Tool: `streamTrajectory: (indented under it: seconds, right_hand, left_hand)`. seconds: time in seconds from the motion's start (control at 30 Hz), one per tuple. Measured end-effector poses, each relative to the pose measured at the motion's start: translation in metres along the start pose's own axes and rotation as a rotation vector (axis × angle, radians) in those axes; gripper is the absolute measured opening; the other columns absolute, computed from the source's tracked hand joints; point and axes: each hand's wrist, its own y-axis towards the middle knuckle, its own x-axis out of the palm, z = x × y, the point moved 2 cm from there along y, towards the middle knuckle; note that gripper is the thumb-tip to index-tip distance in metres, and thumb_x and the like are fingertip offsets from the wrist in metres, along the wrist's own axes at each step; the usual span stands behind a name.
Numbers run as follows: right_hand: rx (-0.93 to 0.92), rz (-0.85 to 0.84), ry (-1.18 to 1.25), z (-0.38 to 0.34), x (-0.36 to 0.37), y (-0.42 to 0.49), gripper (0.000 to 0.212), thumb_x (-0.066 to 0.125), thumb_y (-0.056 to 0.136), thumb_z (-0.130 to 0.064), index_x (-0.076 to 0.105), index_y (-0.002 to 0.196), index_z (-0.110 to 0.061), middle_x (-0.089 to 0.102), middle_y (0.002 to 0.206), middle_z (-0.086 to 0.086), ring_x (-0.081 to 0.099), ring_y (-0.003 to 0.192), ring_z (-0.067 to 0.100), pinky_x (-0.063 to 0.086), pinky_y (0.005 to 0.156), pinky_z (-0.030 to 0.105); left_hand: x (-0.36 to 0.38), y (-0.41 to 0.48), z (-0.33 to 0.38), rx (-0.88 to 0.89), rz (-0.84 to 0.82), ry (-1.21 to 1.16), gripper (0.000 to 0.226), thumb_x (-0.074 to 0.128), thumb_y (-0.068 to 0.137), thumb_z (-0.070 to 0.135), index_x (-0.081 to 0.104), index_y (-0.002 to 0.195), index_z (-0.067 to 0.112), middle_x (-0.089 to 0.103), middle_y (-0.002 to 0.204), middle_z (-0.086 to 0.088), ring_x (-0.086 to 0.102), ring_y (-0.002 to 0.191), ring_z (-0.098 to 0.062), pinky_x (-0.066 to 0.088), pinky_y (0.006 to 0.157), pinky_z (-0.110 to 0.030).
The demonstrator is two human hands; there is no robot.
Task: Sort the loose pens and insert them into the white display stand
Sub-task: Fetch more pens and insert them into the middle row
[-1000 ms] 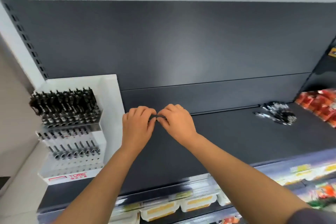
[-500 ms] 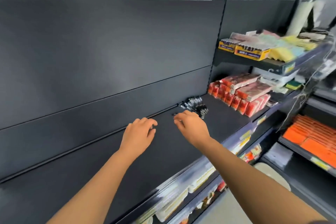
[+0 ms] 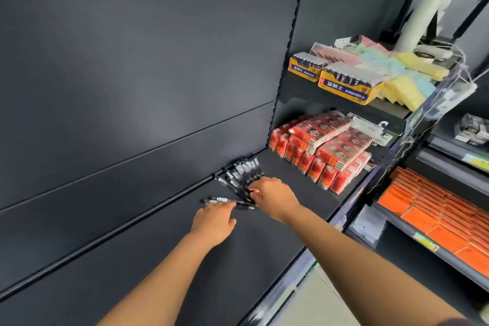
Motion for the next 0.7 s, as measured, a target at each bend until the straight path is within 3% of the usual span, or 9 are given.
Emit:
streamTrajectory:
  seconds: [0.27, 0.43, 0.7]
  right_hand:
    - [-0.084, -0.142, -0.149, 0.022, 0.021, 0.066, 0.031, 0.046, 0.095, -0.027, 0.06, 0.121, -0.017, 0.054, 0.122, 0.009, 0.046, 0.118, 0.032, 0.038, 0.095, 0.041]
    - [-0.188, -0.148, -0.228, 0.025, 0.035, 0.096, 0.028, 0.051, 0.092, -0.025, 0.061, 0.116, -0.015, 0.054, 0.122, 0.008, 0.046, 0.119, 0.03, 0.036, 0.094, 0.041]
    - [-0.199, -0.2, -0.341, 0.009, 0.049, 0.121, 0.028, 0.052, 0.089, -0.028, 0.061, 0.115, -0.022, 0.05, 0.128, 0.007, 0.041, 0.123, 0.031, 0.029, 0.101, 0.048]
  left_hand:
    - [0.018, 0.052, 0.005, -0.175, 0.048, -0.027, 0.054, 0.04, 0.097, 0.032, 0.019, 0.147, 0.027, 0.041, 0.137, -0.006, 0.041, 0.126, -0.027, 0.038, 0.098, -0.041]
    - [0.018, 0.07, 0.008, -0.299, 0.098, -0.038, 0.046, 0.036, 0.098, 0.03, 0.027, 0.143, 0.031, 0.044, 0.13, -0.008, 0.044, 0.119, -0.028, 0.039, 0.096, -0.039]
    - [0.014, 0.072, 0.01, -0.484, 0.112, -0.054, 0.035, 0.028, 0.099, 0.04, 0.035, 0.133, 0.036, 0.044, 0.119, -0.009, 0.045, 0.109, -0.03, 0.037, 0.089, -0.039]
